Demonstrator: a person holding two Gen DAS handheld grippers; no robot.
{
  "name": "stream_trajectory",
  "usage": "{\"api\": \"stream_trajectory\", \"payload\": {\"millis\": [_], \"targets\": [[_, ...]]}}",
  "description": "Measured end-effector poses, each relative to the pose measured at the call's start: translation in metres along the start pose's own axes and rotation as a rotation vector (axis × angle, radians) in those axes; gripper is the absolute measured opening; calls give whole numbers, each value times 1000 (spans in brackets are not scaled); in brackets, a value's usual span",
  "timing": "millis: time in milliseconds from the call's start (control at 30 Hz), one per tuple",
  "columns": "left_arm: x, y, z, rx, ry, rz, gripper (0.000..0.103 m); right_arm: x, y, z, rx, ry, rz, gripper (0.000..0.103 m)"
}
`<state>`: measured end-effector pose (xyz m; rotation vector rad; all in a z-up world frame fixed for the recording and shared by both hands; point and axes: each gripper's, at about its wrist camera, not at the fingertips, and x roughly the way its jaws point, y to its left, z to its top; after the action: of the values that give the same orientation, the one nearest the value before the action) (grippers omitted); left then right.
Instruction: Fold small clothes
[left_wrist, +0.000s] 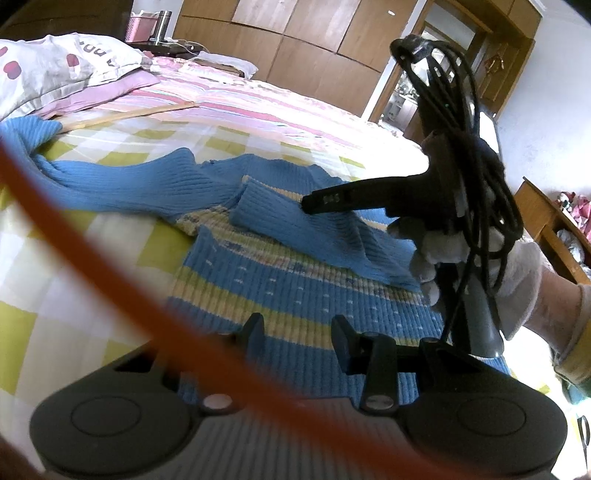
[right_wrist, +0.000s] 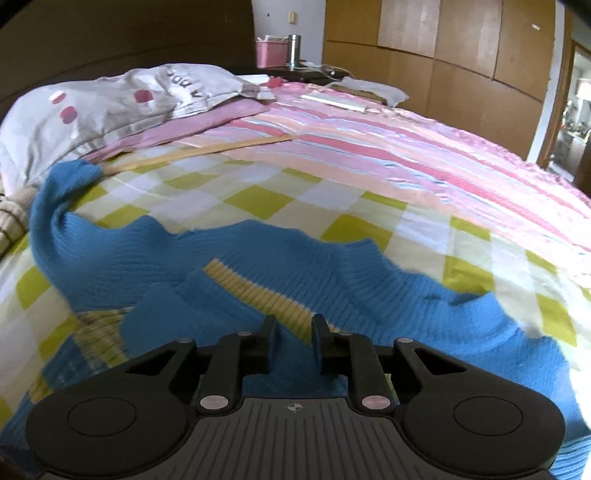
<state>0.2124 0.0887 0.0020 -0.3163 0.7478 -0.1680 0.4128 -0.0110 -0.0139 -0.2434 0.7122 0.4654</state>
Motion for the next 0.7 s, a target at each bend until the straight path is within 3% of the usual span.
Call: {"api": "stream_trajectory", "payload": {"millis": [100,233,333,433,567,700], "targets": [[-2,0,1,-3,-8,0,45,-20,0,-3,16,-43,27,20],[-5,0,2,-7,-20,3,45,-54,16,-15,-41,-73,190,21],[-6,1,2,-7,-23,8,45,-58,33,-23,-132,-50,258,22],[-6,0,1,-2,-21,18,45,-45,42,-25,-171,-5,272,27],[-5,1,2,-7,-17,19,45,-30,47,-23,-180,0,217,27],[-7,2,3,-12,-19,16,45,-27,34,-14,-54,5,224,9]]}}
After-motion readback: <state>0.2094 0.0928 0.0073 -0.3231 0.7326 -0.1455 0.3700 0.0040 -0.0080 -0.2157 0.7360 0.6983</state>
